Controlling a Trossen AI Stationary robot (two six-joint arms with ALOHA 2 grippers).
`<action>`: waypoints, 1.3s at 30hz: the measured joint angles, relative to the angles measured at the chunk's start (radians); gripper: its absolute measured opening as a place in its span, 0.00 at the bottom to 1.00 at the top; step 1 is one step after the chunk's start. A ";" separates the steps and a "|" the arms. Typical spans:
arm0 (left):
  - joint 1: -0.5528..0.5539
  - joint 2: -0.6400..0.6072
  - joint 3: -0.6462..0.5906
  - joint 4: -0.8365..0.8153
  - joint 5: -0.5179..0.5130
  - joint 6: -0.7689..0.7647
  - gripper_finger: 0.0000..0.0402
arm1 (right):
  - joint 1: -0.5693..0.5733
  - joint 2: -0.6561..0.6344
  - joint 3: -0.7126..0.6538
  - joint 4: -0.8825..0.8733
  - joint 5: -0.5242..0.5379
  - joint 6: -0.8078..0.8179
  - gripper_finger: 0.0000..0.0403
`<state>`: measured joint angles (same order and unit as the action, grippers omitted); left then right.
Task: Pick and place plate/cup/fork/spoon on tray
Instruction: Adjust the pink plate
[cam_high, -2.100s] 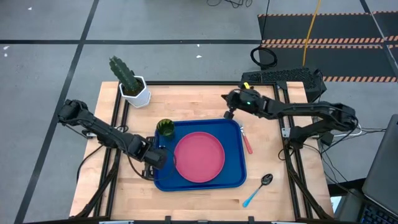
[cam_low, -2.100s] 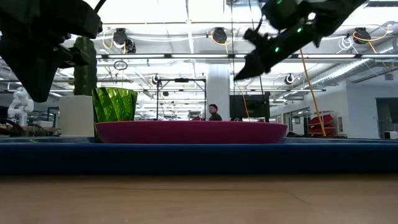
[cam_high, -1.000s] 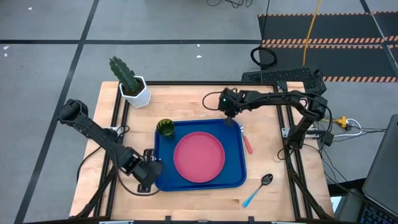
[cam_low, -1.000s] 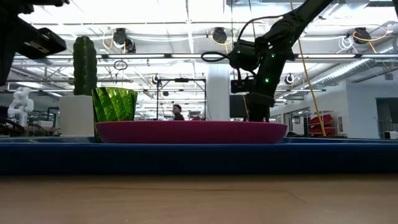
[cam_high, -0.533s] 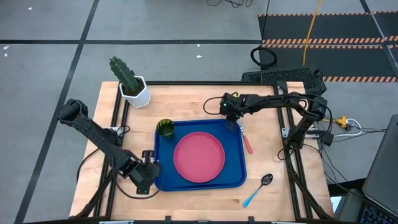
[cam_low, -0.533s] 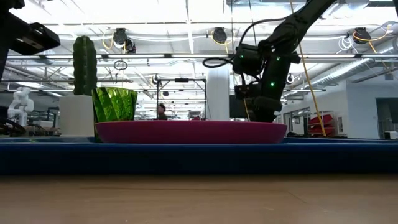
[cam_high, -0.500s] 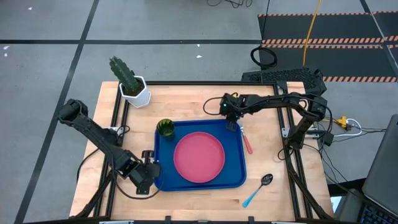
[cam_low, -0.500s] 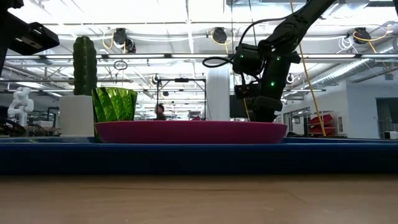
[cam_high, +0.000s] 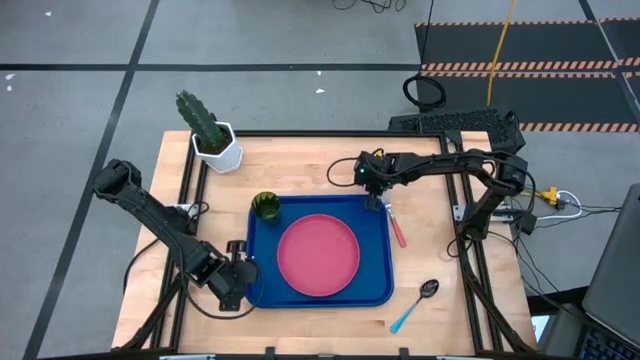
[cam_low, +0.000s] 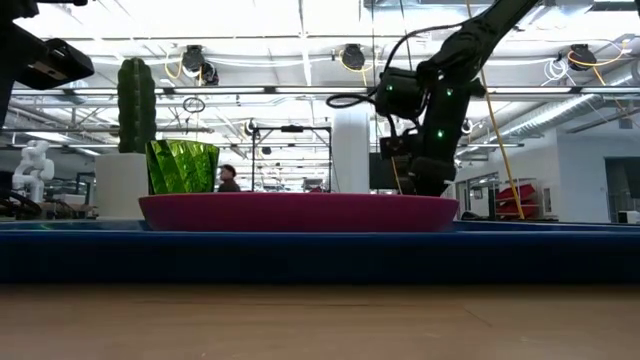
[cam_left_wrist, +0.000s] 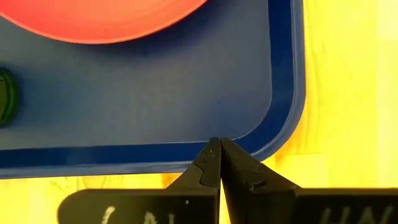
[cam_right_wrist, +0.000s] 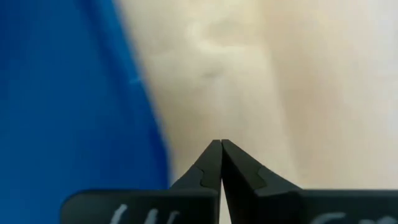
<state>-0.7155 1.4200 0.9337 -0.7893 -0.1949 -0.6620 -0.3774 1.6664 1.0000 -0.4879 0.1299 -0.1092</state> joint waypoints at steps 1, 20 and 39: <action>0.000 0.000 0.000 0.000 -0.012 0.002 0.01 | 0.000 -0.010 0.000 0.005 0.031 -0.002 0.00; 0.103 0.000 0.000 -0.028 -0.191 0.170 0.01 | 0.226 -0.279 0.000 -0.299 -0.055 0.314 0.00; 0.102 0.000 0.000 -0.025 -0.172 0.135 0.01 | 0.596 -0.103 0.000 -0.063 -0.079 0.454 0.00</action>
<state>-0.6136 1.4204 0.9337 -0.8142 -0.3668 -0.5267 0.2184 1.5637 1.0002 -0.5505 0.0509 0.3447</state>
